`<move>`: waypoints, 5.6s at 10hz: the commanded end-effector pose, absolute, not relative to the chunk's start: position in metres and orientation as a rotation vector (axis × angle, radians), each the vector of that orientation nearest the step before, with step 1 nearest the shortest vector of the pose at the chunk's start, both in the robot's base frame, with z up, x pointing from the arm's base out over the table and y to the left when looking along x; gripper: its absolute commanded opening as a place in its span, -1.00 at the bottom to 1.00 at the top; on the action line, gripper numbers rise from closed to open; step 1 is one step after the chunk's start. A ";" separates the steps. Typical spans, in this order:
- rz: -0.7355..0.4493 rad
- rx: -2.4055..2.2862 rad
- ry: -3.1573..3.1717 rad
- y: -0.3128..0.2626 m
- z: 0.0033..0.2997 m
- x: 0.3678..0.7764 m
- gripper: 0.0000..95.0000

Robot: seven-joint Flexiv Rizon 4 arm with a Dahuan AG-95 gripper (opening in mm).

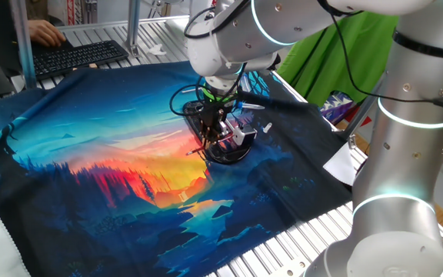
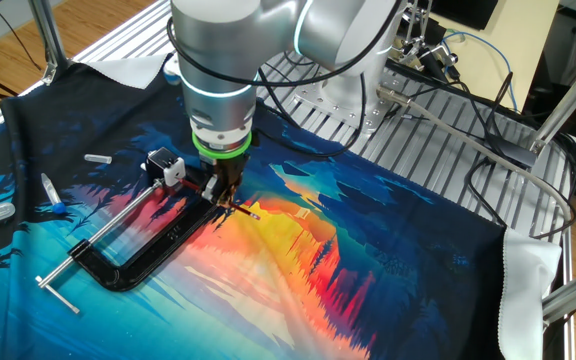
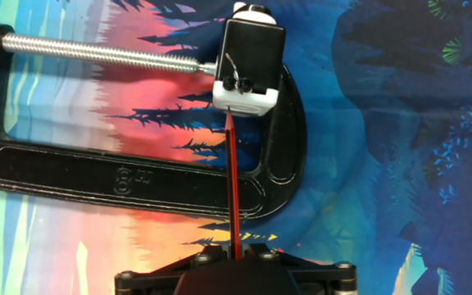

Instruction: Insert the pencil into the pencil sharpener

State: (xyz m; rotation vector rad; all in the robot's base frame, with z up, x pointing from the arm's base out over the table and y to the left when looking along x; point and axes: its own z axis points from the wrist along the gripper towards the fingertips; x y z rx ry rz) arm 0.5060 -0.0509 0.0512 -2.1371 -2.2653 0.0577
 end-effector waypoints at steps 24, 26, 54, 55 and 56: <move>0.001 -2.162 -2.229 -0.088 0.054 0.511 -1.00; -0.003 -2.159 -2.228 -0.088 0.054 0.511 -1.00; 0.144 0.058 -3.161 -0.026 0.103 0.460 -1.00; 0.144 0.104 -3.163 -0.026 0.103 0.460 -1.00; 0.141 0.127 -3.163 -0.026 0.103 0.460 -1.00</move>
